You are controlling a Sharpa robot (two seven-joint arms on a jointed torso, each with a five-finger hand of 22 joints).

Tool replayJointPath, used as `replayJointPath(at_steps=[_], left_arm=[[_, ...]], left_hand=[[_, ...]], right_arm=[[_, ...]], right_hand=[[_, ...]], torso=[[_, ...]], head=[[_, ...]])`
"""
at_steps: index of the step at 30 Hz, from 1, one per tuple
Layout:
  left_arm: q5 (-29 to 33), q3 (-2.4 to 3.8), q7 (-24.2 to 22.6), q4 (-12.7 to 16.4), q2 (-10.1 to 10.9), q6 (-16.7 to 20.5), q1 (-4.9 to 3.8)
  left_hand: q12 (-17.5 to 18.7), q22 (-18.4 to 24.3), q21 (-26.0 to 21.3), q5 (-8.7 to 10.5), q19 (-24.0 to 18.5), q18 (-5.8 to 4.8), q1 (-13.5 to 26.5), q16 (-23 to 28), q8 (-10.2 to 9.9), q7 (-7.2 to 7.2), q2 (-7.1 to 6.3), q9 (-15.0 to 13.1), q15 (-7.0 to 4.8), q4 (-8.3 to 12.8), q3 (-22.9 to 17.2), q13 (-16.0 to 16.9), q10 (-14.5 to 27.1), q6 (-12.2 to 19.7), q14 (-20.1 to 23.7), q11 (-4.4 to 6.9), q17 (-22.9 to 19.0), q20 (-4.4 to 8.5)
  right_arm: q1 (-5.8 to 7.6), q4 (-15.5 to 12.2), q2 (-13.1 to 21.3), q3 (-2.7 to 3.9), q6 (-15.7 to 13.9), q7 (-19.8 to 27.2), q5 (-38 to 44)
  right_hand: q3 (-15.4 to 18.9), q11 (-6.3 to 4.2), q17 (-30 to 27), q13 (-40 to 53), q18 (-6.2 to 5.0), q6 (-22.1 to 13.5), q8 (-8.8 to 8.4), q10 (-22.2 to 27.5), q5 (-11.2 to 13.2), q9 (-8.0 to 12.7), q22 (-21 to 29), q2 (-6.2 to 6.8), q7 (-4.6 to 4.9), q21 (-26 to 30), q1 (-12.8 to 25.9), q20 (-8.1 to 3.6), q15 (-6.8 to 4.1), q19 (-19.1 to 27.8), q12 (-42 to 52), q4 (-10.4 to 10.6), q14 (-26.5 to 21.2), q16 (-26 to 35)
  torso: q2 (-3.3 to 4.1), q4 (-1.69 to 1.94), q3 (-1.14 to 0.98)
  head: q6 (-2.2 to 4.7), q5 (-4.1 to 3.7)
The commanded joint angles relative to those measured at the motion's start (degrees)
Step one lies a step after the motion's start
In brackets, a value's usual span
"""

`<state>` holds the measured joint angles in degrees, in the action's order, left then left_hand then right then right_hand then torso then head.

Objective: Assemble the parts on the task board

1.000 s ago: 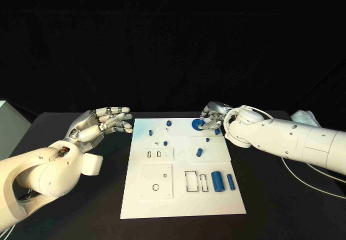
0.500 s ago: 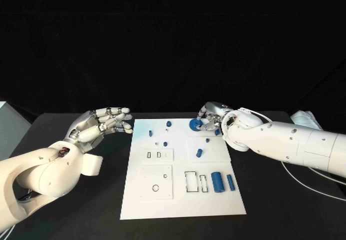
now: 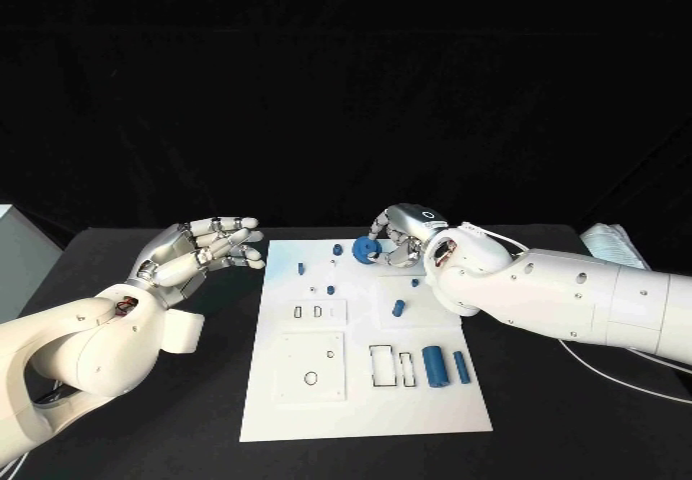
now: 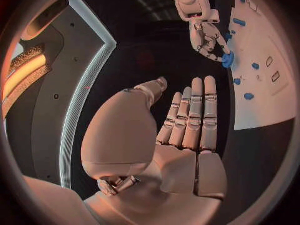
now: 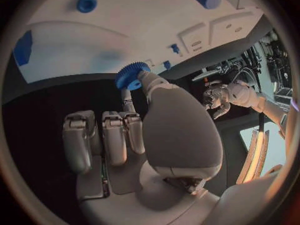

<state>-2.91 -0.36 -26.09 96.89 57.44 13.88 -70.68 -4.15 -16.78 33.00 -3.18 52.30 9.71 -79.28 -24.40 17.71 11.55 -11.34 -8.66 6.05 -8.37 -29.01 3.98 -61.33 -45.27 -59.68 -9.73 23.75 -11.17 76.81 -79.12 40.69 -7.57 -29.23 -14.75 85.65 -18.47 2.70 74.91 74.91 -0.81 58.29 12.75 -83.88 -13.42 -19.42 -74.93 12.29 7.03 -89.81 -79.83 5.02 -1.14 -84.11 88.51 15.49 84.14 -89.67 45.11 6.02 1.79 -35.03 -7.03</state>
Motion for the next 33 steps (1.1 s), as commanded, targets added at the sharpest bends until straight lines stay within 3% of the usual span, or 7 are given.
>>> replayJointPath(at_steps=[1, 5, 11, 23, 33], left_arm=[[-0.2, 0.04, -0.3, 0.1, -0.1, -1.1, -0.06], [-0.2, 0.04, -0.2, 0.1, -0.1, -1.2, -0.06], [-0.2, 0.04, -0.2, 0.1, -0.2, -1.3, -0.06], [-0.2, 0.04, -0.2, -0.1, -0.6, -1.4, -0.06], [-0.2, 0.04, -0.1, -0.3, -0.7, -1.4, -0.06]], left_hand=[[0.2, -0.1, 0.3, 0.17, -0.4, 0.41, 0.2, -0.3, -0.2, 2.14, 0.15, 0.0, 0.08, 0.5, 0.0, 0.0, 0.2, 0.4, 0.4, -0.11, 0.1, -0.16], [0.2, -0.2, 0.5, 0.18, -0.5, 0.41, 0.2, -0.3, -0.3, 2.15, 0.21, 0.0, 0.09, 0.6, -0.1, 0.1, 0.3, 0.4, 0.5, -0.12, 0.2, -0.18], [0.2, -0.2, 0.5, 0.18, -0.5, 0.41, 0.2, -0.3, -0.3, 2.15, 0.21, 0.0, 0.09, 0.6, -0.1, 0.1, 0.3, 0.4, 0.5, -0.12, 0.2, -0.18], [0.2, -0.2, 0.5, 0.18, -0.5, 0.41, 0.2, -0.3, -0.3, 2.15, 0.21, 0.0, 0.09, 0.6, -0.1, 0.1, 0.3, 0.4, 0.5, -0.12, 0.2, -0.18], [0.2, -0.2, 0.5, 0.18, -0.5, 0.41, 0.2, -0.3, -0.3, 2.15, 0.21, 0.0, 0.09, 0.6, -0.1, 0.1, 0.3, 0.4, 0.5, -0.12, 0.2, -0.18]], right_arm=[[-0.06, -0.5, -0.9, -0.01, -1.1, -0.7, 4.4], [-0.29, 0.1, -2.6, -0.07, -0.8, -0.9, 5.3], [-0.87, 2.2, -5.1, -0.14, -0.1, -1.3, 5.9], [-1.83, 5.9, -8.4, -0.34, 1.6, -1.0, 5.8], [-2.29, 8.7, -10.6, -0.64, 2.4, -0.8, 5.6]], right_hand=[[-0.2, -0.4, 15.1, 13.6, 0.81, 0.8, 0.27, -4.9, 0.3, 0.0, -15.1, -0.01, -0.25, -0.2, 0.6, -0.42, -0.44, -5.9, 0.2, 0.0, 5.9, -0.3], [-0.2, -0.4, 15.1, 13.6, 0.8, 0.8, 0.26, -4.9, 0.3, 0.0, -15.1, 0.03, -0.26, -0.2, 0.6, -0.42, -0.44, -5.9, 0.2, 0.1, 5.9, -0.3], [-0.2, -0.4, 15.1, 13.5, 0.81, 0.7, 0.24, -4.8, 0.4, 0.0, -15.1, 0.11, -0.25, -0.2, 0.7, -0.42, -0.44, -5.9, 0.2, 0.1, 5.9, -0.3], [-0.2, -0.35, 15.1, 13.4, 0.8, 0.5, 0.17, -4.7, 0.4, 0.0, -15.0, 0.36, -0.18, -0.2, 1.2, -0.42, -0.41, -5.9, 0.1, 0.3, 5.9, -0.3], [-0.1, -0.33, 15.1, 13.3, 0.79, 0.5, 0.15, -4.6, 0.4, 0.0, -15.0, 0.44, -0.17, -0.1, 1.4, -0.41, -0.39, -5.9, 0.0, 0.4, 5.9, -0.3]], torso=[[0.03, 0.09, 0.08], [0.12, 0.07, 0.01], [0.11, 0.22, 0.08], [0.1, 0.09, 0.02], [0.08, -0.04, -0.08]], head=[[-0.03, 0.15], [-0.03, 0.27], [-0.16, 0.18], [-0.75, 0.45], [-0.85, 0.54]])
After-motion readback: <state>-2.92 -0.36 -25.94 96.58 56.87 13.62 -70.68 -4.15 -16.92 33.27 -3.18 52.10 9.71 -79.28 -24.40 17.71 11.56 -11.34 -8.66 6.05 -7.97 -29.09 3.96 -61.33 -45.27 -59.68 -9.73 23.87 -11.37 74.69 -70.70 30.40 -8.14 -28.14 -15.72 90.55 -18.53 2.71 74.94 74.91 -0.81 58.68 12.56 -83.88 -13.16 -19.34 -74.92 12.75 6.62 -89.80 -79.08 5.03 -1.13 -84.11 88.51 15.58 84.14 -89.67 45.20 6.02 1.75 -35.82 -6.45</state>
